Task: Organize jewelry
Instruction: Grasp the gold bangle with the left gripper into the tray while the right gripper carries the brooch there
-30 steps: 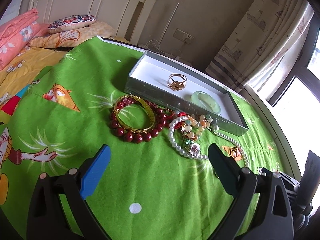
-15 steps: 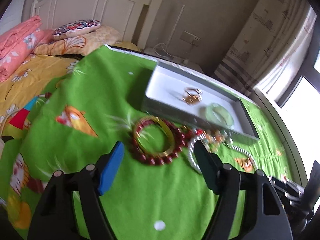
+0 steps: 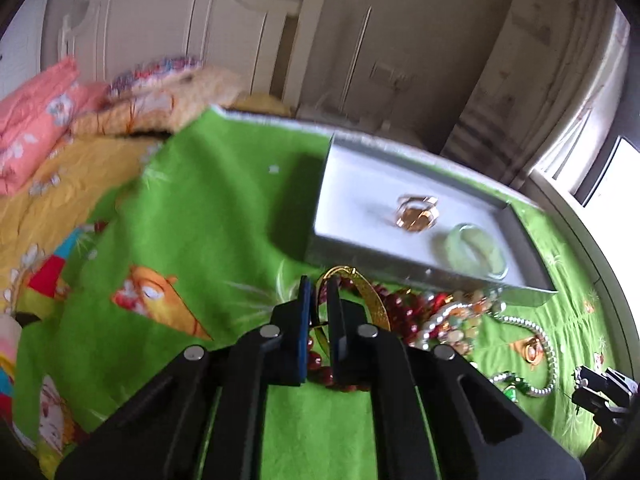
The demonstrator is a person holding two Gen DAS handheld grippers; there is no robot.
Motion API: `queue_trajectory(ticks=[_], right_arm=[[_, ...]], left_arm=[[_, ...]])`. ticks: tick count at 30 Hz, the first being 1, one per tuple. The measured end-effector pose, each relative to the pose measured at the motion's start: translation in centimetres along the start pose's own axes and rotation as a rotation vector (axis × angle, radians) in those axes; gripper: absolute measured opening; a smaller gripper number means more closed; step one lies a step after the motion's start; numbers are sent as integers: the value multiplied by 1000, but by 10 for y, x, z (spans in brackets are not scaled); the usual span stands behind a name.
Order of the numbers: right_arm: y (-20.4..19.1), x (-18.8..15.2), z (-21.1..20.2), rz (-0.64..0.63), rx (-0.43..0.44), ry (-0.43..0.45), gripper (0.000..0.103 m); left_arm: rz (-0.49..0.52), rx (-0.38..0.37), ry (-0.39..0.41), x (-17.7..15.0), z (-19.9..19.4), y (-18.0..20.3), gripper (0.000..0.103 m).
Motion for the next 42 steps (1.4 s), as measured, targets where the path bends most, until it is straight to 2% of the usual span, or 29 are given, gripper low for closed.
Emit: queue_trajectory(ticks=[14, 21, 29, 33, 35, 38, 40, 42], right_arm=[[-1, 9, -5, 7, 4, 6, 42], [-6, 43, -6, -69, -36, 37, 42], [-5, 96, 30, -89, -53, 39, 42], [-8, 111, 48, -73, -59, 26, 42], [-13, 111, 44, -73, -43, 39, 42], [-17, 101, 40, -88, -26, 44, 42], [-16, 94, 39, -95, -25, 36, 42], [-16, 90, 36, -98, -23, 35, 42]], left_arm=[[43, -87, 35, 21, -22, 41, 7], [65, -101, 25, 40, -8, 60, 7], [1, -100, 19, 68, 24, 58, 6], [-8, -69, 2, 84, 40, 52, 6], [-31, -109, -16, 79, 35, 52, 6], [2, -143, -41, 57, 21, 58, 20], [40, -174, -84, 30, 10, 65, 39], [84, -197, -126, 3, 1, 70, 50]])
Point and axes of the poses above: each gripper's, at about its wrist camera, not at the fingertips, and z roughly the way its jaws point, y to its right, x to its top, the point moved 9 cm from there along z, roughly the way its jaws point, and after that the axes turned 12 degrees about -x, right-handed, at the moved point
